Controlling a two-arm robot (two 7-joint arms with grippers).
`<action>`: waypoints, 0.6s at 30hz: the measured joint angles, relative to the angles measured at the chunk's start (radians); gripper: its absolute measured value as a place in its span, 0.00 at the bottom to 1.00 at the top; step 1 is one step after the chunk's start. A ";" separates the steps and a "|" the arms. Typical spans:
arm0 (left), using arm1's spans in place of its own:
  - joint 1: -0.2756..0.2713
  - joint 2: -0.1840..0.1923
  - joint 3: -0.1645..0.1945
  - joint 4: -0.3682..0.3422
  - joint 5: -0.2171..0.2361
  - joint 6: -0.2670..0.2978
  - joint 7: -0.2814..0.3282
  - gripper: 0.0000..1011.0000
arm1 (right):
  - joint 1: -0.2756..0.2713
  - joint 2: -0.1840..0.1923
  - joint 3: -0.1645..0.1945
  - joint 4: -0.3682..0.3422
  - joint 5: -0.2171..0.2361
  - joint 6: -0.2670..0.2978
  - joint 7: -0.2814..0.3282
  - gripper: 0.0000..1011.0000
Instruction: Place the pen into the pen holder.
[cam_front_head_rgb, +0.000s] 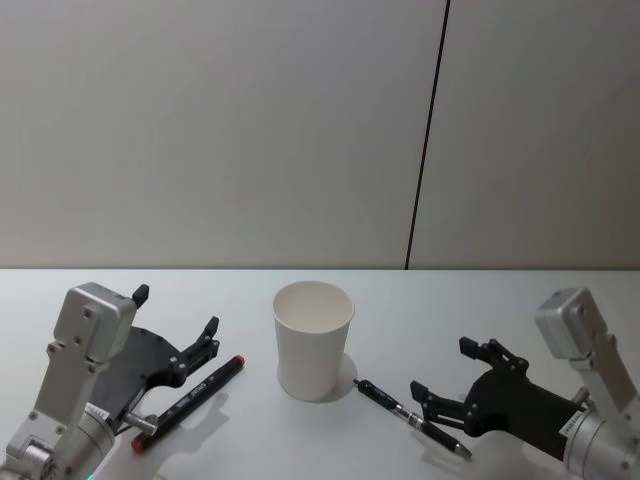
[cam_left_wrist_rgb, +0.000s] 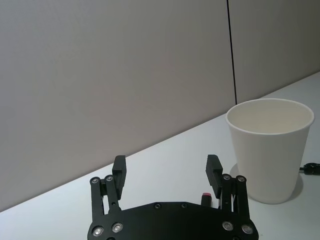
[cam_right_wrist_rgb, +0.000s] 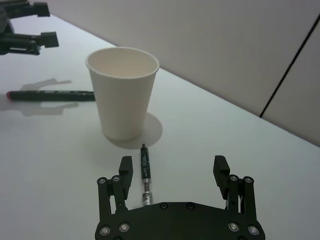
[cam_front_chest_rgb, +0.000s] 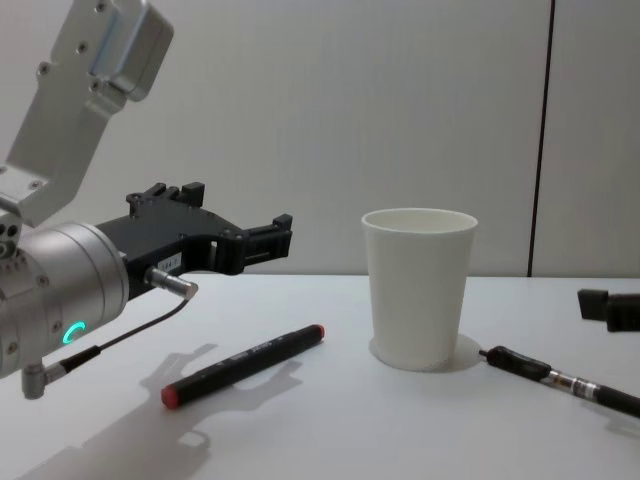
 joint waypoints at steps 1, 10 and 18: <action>0.000 0.000 0.000 0.000 0.000 0.000 0.000 0.99 | 0.005 0.010 -0.006 0.000 0.001 0.012 0.012 0.99; 0.000 0.000 0.000 0.000 0.000 0.000 0.000 0.99 | 0.034 0.051 -0.039 0.001 0.002 0.070 0.057 0.99; 0.000 0.000 0.000 0.000 0.000 0.000 0.000 0.99 | 0.050 0.064 -0.061 0.009 -0.004 0.111 0.061 0.99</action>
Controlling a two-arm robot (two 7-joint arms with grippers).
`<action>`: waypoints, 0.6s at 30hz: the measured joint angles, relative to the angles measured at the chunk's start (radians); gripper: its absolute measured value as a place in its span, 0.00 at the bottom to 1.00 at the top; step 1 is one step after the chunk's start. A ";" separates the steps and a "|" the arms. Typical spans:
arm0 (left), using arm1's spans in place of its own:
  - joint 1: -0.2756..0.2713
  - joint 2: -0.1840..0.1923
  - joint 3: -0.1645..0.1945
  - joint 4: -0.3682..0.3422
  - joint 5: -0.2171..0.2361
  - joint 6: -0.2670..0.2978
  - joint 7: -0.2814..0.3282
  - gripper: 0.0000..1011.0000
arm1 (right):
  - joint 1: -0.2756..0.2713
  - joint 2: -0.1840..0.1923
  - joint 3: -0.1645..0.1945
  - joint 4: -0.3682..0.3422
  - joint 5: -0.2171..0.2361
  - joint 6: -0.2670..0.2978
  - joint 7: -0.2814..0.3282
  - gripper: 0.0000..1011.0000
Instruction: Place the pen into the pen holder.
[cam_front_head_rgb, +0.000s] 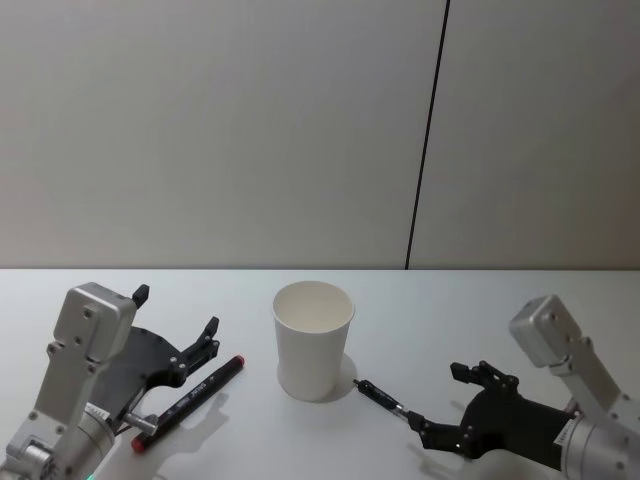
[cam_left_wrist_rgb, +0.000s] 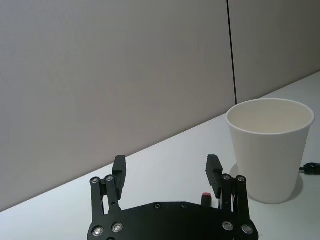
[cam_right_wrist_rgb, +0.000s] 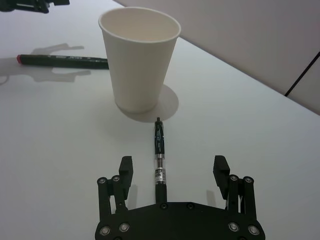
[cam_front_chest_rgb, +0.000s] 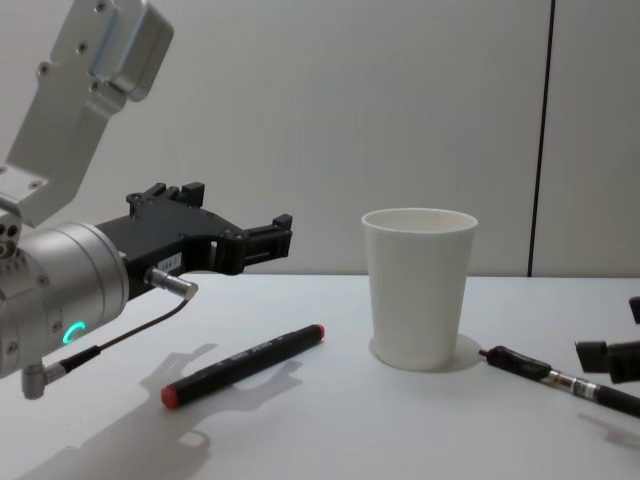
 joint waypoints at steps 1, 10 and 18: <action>0.000 0.000 0.000 0.000 0.000 0.000 0.000 0.99 | 0.002 0.001 -0.003 0.003 0.000 0.007 -0.001 0.99; 0.000 0.000 0.000 0.000 0.000 0.000 0.000 0.99 | 0.019 -0.008 -0.022 0.029 0.003 0.045 -0.010 0.99; 0.000 0.000 0.000 0.000 0.000 0.000 0.000 0.99 | 0.039 -0.030 -0.033 0.056 0.027 0.078 -0.012 0.99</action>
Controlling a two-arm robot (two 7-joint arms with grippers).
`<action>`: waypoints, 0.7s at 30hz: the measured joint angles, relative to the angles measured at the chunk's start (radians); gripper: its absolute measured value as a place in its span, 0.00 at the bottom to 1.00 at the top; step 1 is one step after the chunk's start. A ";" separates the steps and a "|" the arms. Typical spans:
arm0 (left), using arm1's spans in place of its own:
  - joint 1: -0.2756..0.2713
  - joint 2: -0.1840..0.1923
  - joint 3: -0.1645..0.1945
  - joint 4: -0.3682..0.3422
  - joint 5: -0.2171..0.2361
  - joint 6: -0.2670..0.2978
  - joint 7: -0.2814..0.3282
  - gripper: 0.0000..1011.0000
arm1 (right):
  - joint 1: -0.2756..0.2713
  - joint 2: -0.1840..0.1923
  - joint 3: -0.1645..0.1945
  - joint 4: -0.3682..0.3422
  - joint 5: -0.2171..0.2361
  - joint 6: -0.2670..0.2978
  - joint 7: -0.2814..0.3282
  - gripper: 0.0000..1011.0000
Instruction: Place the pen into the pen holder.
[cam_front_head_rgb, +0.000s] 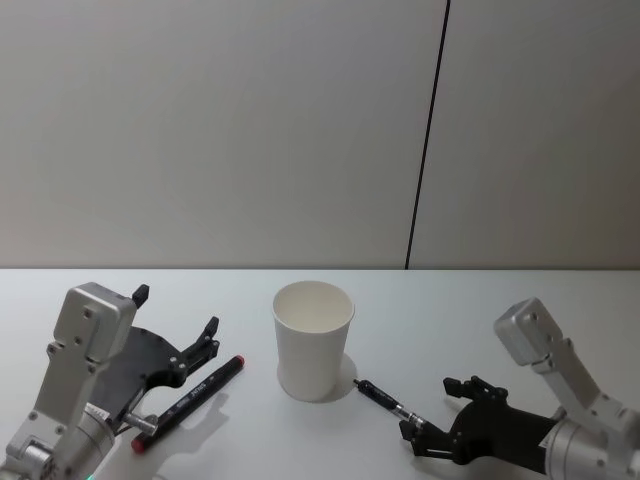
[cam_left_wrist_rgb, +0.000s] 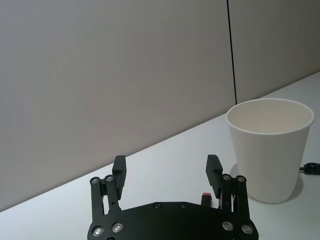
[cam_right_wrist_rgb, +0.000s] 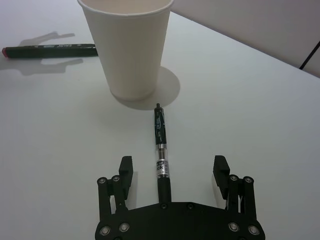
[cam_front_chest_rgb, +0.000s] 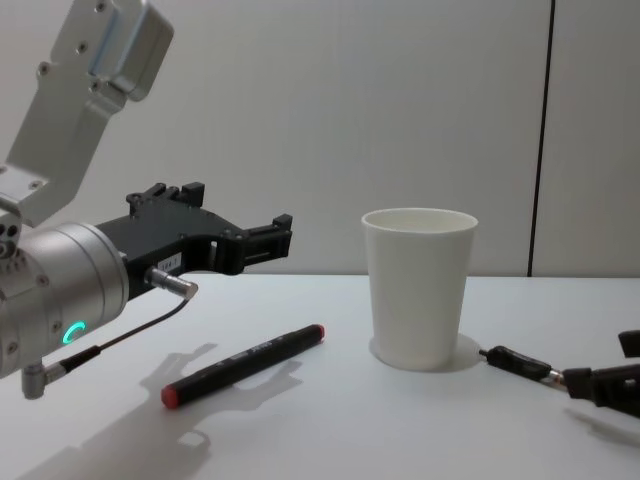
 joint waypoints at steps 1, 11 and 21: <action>0.000 0.000 0.000 0.000 0.000 0.000 0.000 0.99 | 0.004 -0.004 -0.002 0.005 0.003 0.003 0.000 0.99; 0.000 0.000 0.000 0.000 0.000 0.000 0.000 0.99 | 0.033 -0.036 -0.014 0.048 0.029 0.035 -0.006 0.99; 0.000 0.000 0.000 0.000 0.000 0.000 0.000 0.99 | 0.054 -0.051 -0.028 0.077 0.039 0.041 -0.017 0.99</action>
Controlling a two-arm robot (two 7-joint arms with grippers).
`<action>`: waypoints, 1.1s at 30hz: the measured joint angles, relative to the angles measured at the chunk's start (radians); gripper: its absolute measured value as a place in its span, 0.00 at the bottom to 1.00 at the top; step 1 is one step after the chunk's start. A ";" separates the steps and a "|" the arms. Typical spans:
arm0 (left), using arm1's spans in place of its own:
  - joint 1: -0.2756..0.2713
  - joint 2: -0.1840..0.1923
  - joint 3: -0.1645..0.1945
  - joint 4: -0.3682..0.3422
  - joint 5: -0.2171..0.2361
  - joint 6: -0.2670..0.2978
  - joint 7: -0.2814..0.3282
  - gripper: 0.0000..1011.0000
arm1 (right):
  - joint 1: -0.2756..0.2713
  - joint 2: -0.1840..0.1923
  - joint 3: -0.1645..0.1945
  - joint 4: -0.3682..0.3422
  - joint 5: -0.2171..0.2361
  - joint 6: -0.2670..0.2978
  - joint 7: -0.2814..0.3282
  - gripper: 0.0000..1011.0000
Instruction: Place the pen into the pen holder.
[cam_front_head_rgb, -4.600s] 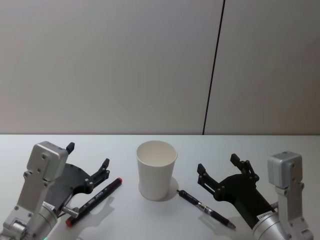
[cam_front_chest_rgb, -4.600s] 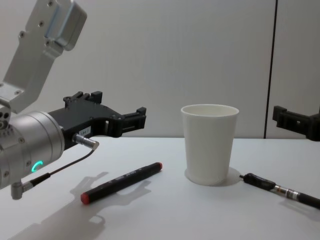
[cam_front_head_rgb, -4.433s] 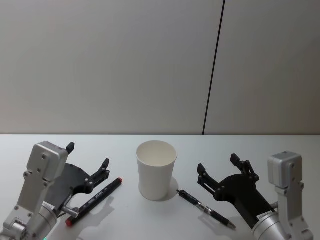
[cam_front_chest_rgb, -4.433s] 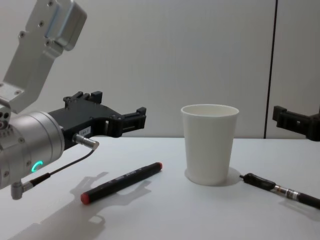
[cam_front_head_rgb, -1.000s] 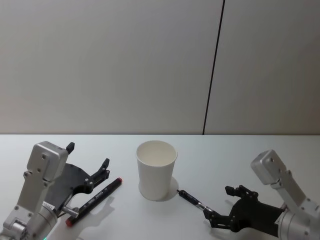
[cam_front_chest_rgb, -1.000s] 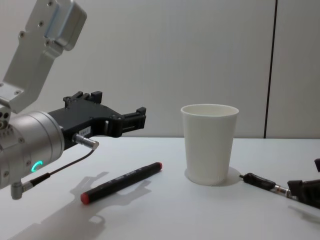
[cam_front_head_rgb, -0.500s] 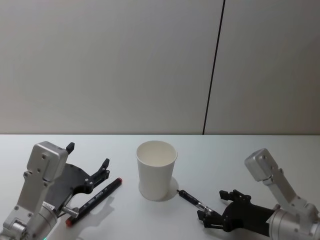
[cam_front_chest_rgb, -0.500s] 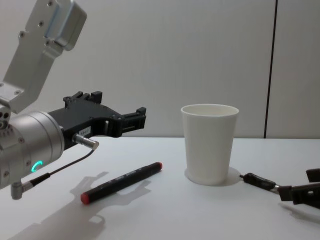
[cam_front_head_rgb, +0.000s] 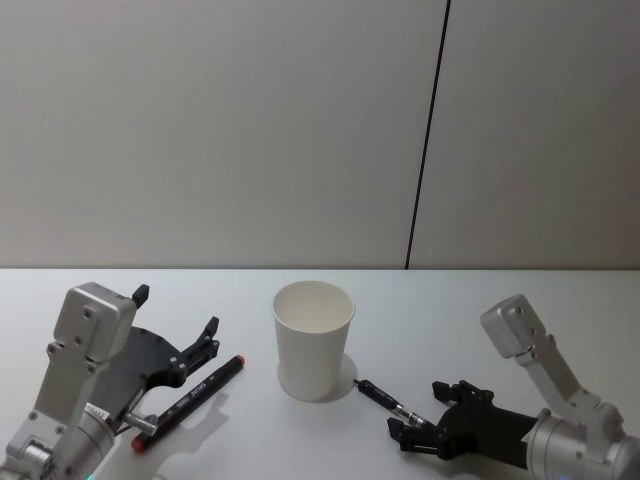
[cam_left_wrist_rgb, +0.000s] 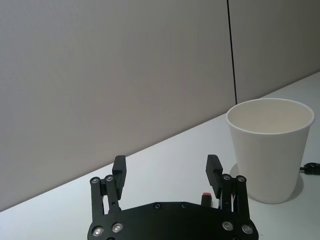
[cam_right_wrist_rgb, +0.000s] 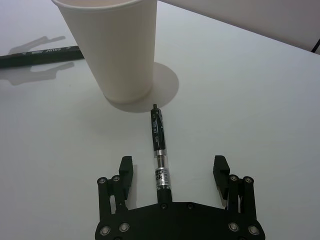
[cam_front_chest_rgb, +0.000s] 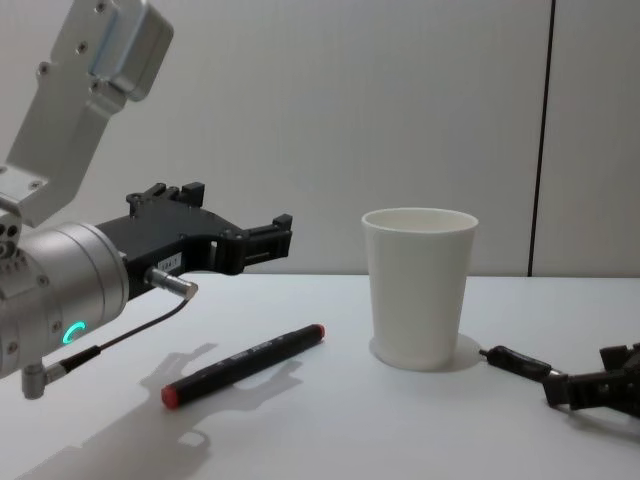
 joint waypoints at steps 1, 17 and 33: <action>0.000 0.000 0.000 0.000 0.000 0.000 0.000 0.99 | 0.000 0.000 0.000 0.000 0.000 0.000 0.000 0.99; 0.000 0.000 0.000 0.000 0.000 0.000 0.000 0.99 | 0.013 -0.007 -0.010 0.016 0.004 -0.001 -0.005 0.99; 0.000 0.000 0.000 0.000 0.000 0.000 0.000 0.99 | 0.022 0.005 -0.025 0.015 0.005 0.007 -0.005 0.99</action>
